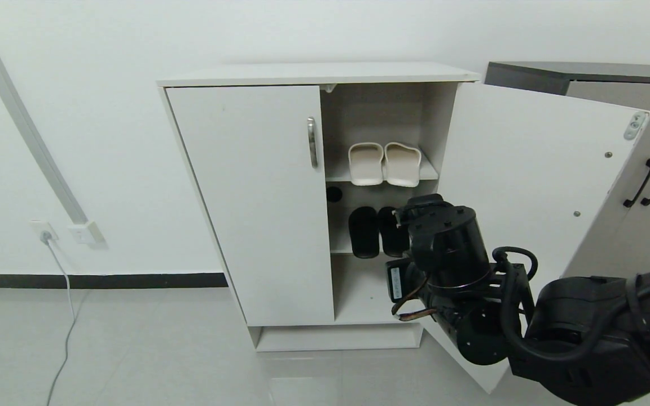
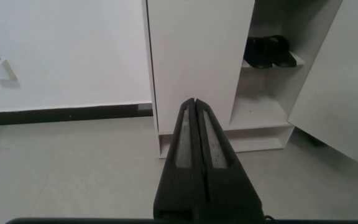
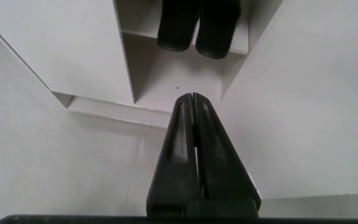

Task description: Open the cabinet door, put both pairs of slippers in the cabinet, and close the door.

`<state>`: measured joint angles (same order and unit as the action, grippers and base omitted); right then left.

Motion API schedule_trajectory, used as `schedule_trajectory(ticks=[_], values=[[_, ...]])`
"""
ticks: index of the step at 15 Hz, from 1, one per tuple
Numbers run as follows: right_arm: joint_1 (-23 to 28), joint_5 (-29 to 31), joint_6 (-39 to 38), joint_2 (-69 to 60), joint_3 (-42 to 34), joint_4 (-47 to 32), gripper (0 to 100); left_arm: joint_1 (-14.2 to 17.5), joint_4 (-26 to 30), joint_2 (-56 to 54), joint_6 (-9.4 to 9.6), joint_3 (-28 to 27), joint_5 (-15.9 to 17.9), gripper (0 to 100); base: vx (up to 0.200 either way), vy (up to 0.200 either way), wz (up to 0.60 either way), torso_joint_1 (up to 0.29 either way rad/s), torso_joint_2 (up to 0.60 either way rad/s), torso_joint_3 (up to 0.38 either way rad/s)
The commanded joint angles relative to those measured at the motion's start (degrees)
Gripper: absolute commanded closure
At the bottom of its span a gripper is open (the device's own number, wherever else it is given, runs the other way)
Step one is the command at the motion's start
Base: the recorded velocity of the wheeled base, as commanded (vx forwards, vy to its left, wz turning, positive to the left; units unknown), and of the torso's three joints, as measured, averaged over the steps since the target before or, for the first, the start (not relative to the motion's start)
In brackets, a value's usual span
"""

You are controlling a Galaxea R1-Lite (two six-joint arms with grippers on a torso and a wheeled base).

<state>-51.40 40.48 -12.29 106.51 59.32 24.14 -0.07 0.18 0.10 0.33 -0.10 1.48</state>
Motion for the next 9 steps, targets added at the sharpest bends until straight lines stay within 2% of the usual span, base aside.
schedule_trajectory(ticks=[1,3,5,9], values=[[0.1,0.0,0.1,0.4,0.0,0.0,100,0.0,-0.1,0.1,0.02,0.0,0.0,100,0.0,0.0,0.0,0.0,0.0,0.0],[0.1,0.1,0.2,0.5,0.0,0.0,100,0.0,0.0,0.1,0.02,0.0,0.0,100,0.0,0.0,0.0,-0.001,-0.06,-0.062],[0.1,0.1,0.2,0.5,0.1,0.0,100,0.0,0.0,0.1,0.02,0.0,0.0,100,0.0,0.0,0.0,0.01,-0.14,-0.286],[0.2,0.1,0.2,1.1,0.0,0.0,100,0.0,0.0,0.1,-0.07,0.0,0.0,100,0.0,0.0,0.0,0.034,-0.47,-0.36]])
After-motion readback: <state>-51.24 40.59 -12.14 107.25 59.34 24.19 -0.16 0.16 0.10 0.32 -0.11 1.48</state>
